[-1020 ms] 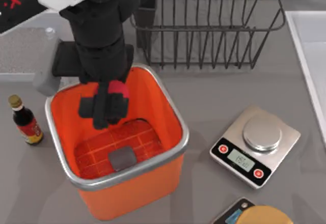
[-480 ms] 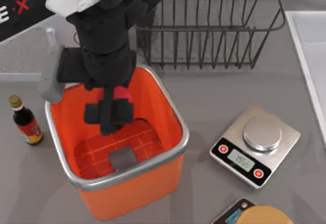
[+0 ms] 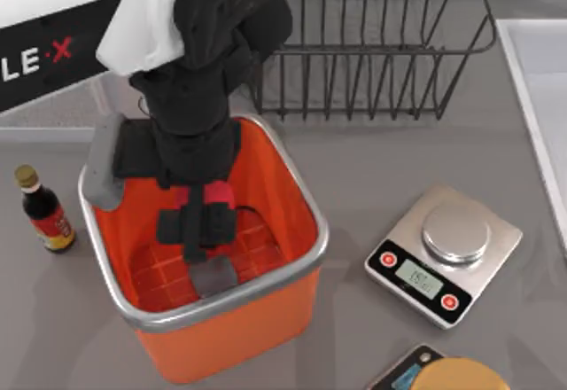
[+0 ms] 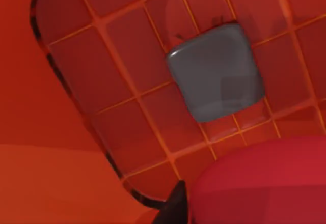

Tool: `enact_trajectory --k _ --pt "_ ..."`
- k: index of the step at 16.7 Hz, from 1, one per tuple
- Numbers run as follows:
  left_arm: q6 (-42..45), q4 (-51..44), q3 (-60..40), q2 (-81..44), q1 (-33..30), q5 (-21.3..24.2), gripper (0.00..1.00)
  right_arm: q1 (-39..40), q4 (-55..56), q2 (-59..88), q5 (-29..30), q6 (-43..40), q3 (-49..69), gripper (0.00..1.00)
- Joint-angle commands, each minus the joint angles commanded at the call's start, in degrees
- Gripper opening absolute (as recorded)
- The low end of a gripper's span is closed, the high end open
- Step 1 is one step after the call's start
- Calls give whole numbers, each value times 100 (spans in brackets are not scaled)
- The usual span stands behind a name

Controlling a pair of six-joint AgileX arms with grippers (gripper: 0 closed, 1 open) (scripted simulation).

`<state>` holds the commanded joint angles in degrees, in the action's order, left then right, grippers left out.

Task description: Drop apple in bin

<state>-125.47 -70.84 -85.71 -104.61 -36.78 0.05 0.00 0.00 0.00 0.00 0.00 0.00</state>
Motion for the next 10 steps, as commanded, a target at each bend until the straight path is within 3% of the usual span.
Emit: enact_trajectory --k 8,10 --pt "-28 587 582 -71 -4 -2 0 0 0 0 0 0 0 100" --pt "-28 587 582 -71 -4 -2 15 0 0 0 0 0 0 100"
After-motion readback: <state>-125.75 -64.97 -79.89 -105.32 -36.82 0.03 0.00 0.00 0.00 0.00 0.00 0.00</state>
